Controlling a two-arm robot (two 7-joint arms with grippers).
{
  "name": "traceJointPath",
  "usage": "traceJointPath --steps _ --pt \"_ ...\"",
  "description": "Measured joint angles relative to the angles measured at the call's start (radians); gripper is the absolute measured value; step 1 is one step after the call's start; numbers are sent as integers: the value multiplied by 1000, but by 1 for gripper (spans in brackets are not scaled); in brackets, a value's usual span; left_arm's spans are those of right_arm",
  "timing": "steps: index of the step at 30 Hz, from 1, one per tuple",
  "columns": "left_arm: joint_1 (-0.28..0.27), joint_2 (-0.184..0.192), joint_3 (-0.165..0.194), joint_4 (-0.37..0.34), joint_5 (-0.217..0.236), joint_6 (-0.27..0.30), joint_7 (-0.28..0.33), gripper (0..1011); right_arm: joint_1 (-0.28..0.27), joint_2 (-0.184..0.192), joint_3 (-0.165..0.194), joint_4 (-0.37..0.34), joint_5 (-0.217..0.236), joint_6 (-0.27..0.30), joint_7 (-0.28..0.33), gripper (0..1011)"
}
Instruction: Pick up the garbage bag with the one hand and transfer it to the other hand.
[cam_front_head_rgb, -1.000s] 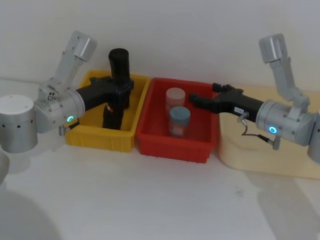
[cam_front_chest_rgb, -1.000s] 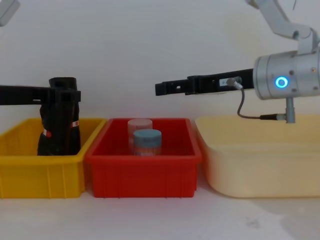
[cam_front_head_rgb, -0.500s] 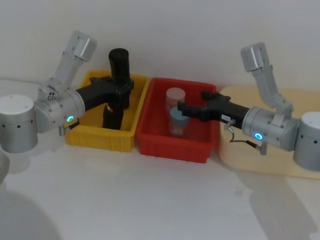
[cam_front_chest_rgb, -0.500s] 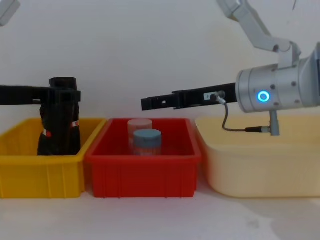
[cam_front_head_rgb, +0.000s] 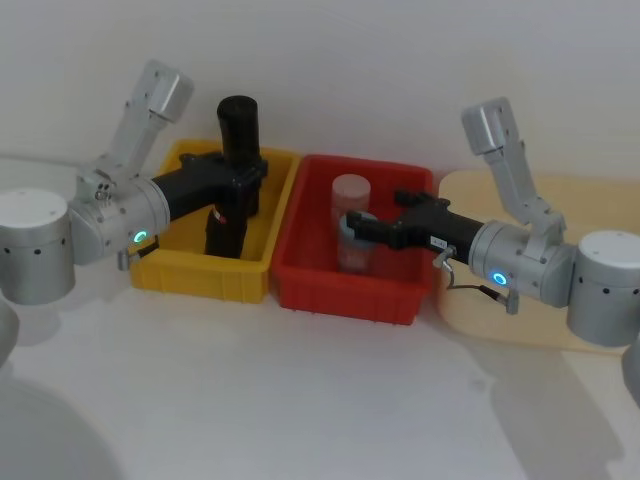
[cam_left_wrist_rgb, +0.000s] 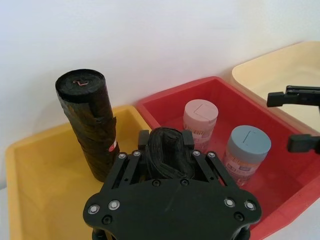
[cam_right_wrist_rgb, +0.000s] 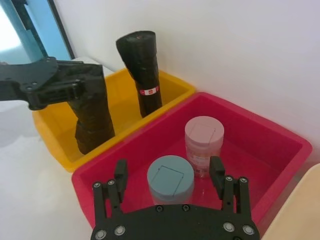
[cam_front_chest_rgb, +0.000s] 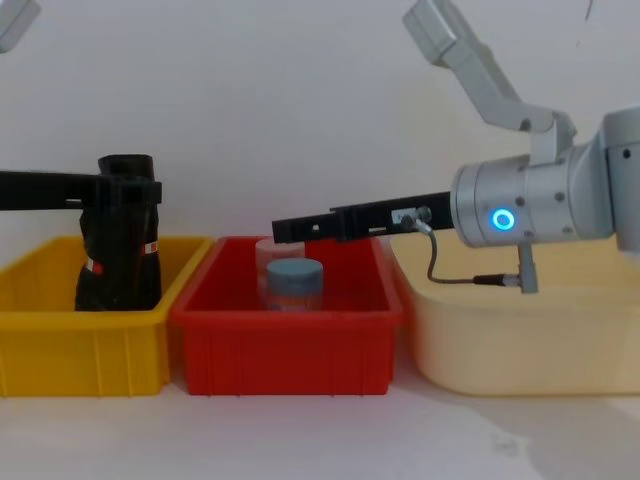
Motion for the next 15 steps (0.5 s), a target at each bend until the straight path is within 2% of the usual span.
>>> traceJointPath --steps 15 --pt "0 0 0 0 0 0 0 359 29 -36 -6 105 -20 -37 19 1000"
